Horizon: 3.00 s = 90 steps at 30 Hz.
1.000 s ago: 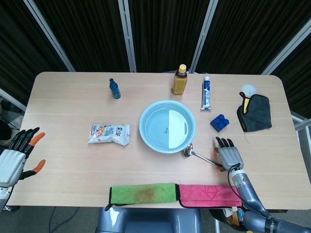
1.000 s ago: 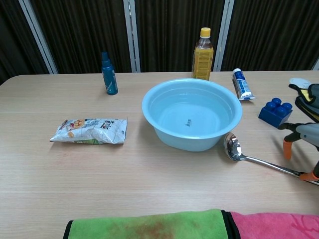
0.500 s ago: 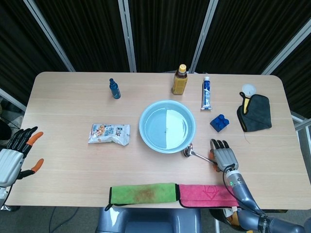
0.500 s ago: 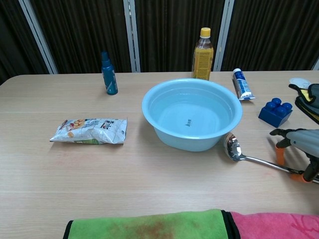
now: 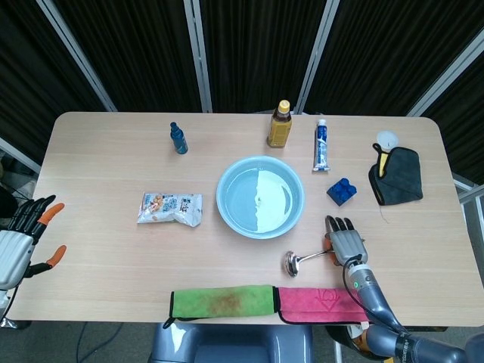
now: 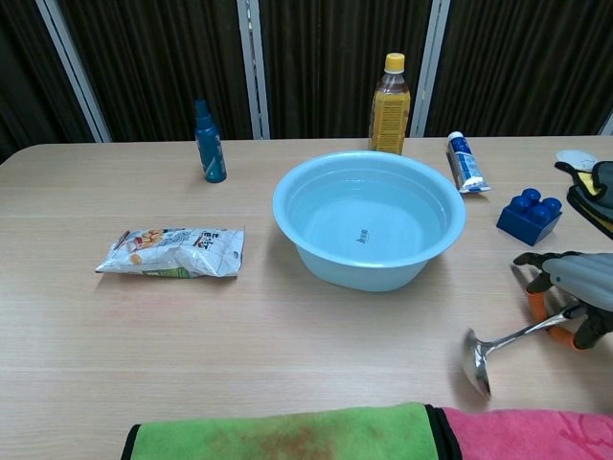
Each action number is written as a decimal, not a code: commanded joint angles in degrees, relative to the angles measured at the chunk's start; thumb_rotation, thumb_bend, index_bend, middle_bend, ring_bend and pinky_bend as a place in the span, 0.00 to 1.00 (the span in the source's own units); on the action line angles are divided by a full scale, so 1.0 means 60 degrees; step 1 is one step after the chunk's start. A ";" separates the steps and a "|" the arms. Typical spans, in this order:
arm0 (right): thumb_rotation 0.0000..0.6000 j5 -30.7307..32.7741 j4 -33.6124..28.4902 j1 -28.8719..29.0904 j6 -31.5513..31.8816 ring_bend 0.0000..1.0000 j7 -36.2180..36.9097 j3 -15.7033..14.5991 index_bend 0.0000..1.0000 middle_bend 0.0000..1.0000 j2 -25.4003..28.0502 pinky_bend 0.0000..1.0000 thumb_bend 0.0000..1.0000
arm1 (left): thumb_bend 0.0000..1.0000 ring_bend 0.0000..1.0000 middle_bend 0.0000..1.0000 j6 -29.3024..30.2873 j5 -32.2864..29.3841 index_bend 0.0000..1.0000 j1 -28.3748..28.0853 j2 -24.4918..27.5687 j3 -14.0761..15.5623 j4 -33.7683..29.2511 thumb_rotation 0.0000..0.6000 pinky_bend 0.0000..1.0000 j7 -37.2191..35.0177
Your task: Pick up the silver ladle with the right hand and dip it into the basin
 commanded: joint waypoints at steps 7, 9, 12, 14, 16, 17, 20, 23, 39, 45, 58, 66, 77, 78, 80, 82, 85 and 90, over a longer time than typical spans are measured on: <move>1.00 0.0099 -0.0293 -0.0050 0.0284 0.00 -0.0239 -0.0025 0.59 0.00 0.0139 0.00 0.35 | 0.35 0.00 0.00 0.0058 0.0031 0.09 0.0028 0.0032 0.0020 0.0021 1.00 0.00 -0.0046; 1.00 0.0099 -0.0404 -0.0066 0.0359 0.00 -0.0288 -0.0035 0.59 0.00 0.0217 0.00 0.35 | 0.35 0.00 0.00 0.0069 0.0040 0.09 0.0031 0.0036 0.0024 0.0016 1.00 0.00 -0.0048; 1.00 0.0075 -0.0603 -0.0109 0.0532 0.00 -0.0370 -0.0050 0.59 0.00 0.0357 0.00 0.35 | 0.35 0.00 0.00 0.0084 0.0061 0.09 0.0034 0.0032 0.0029 0.0012 1.00 0.00 -0.0029; 1.00 0.0070 -0.0762 -0.0144 0.0637 0.00 -0.0405 -0.0055 0.60 0.00 0.0469 0.00 0.36 | 0.35 0.00 0.00 0.0087 0.0082 0.09 0.0032 0.0032 0.0040 0.0011 1.00 0.00 -0.0029; 1.00 0.0038 -0.0938 -0.0196 0.0771 0.00 -0.0410 -0.0061 0.60 0.00 0.0609 0.00 0.37 | 0.35 0.00 0.00 0.0100 0.0106 0.09 0.0033 0.0029 0.0048 0.0009 1.00 0.00 -0.0014; 1.00 0.0018 -0.1044 -0.0229 0.0840 0.00 -0.0388 -0.0059 0.61 0.00 0.0696 0.00 0.39 | 0.35 0.00 0.00 0.0108 0.0118 0.09 0.0035 0.0027 0.0053 0.0009 1.00 0.00 -0.0010; 1.00 -0.0069 -0.1398 -0.0318 0.0988 0.00 -0.0271 -0.0064 0.62 0.00 0.0995 0.00 0.44 | 0.35 0.00 0.00 0.0146 0.0148 0.09 0.0046 0.0018 0.0060 0.0007 1.00 0.00 0.0011; 1.00 -0.0152 -0.1742 -0.0408 0.1136 0.00 -0.0205 -0.0087 0.62 0.00 0.1311 0.00 0.48 | 0.35 0.00 0.00 0.0178 0.0171 0.09 0.0056 0.0011 0.0066 -0.0003 1.00 0.00 0.0019; 1.00 -0.0701 -0.4718 -0.0752 0.2282 0.00 -0.0642 -0.0124 0.64 0.00 0.3397 0.00 0.59 | 0.35 0.00 0.00 0.0268 0.0530 0.09 0.0062 0.0041 0.0255 -0.0087 1.00 0.00 0.0030; 1.00 -0.0702 -0.5835 -0.0721 0.2493 0.00 -0.1163 -0.0171 0.65 0.00 0.4104 0.00 0.60 | 0.35 0.00 0.00 0.0432 0.0606 0.09 0.0102 0.0090 0.0271 -0.0066 1.00 0.00 -0.0131; 1.00 0.0242 -0.7794 -0.0298 0.2795 0.00 -0.2333 0.0235 0.65 0.00 0.5419 0.00 0.63 | 0.35 0.00 0.00 0.0458 0.0612 0.09 0.0121 0.0112 0.0292 -0.0078 1.00 0.00 -0.0147; 1.00 0.1644 -0.8700 0.0498 0.2767 0.00 -0.3183 0.0738 0.65 0.00 0.6008 0.00 0.63 | 0.35 0.00 0.00 0.0423 0.0518 0.09 0.0129 0.0108 0.0262 -0.0105 1.00 0.00 -0.0073; 1.00 0.5019 -0.8845 0.2667 0.1772 0.00 -0.3961 0.1636 0.65 0.00 0.6217 0.00 0.63 | 0.36 0.00 0.00 0.0448 0.0165 0.09 0.0148 0.0144 0.0063 -0.0073 1.00 0.00 -0.0301; 1.00 0.5292 -0.8772 0.2881 0.1732 0.00 -0.4044 0.1672 0.65 0.00 0.6184 0.00 0.63 | 0.36 0.00 0.00 0.0426 0.0118 0.09 0.0145 0.0144 0.0044 -0.0068 1.00 0.00 -0.0317; 1.00 0.5778 -0.8585 0.3250 0.1666 0.00 -0.4143 0.1750 0.65 0.00 0.6075 0.00 0.63 | 0.36 0.00 0.00 0.0366 0.0067 0.09 0.0131 0.0145 0.0031 -0.0064 1.00 0.00 -0.0326; 1.00 0.6332 -0.8351 0.3637 0.1575 0.00 -0.4176 0.1825 0.65 0.00 0.5931 0.00 0.63 | 0.35 0.00 0.00 0.0300 0.0040 0.09 0.0106 0.0146 0.0024 -0.0061 1.00 0.00 -0.0338; 1.00 0.7044 -0.7971 0.4138 0.1365 0.00 -0.4168 0.1887 0.65 0.00 0.5744 0.00 0.63 | 0.35 0.00 0.00 0.0230 -0.0037 0.09 0.0086 0.0149 -0.0007 -0.0053 1.00 0.00 -0.0371; 1.00 0.7739 -0.7374 0.4764 0.1019 0.00 -0.4095 0.1901 0.65 0.00 0.5488 0.00 0.63 | 0.36 0.00 0.00 0.0135 -0.0244 0.09 0.0072 0.0153 -0.0097 -0.0014 1.00 0.00 -0.0466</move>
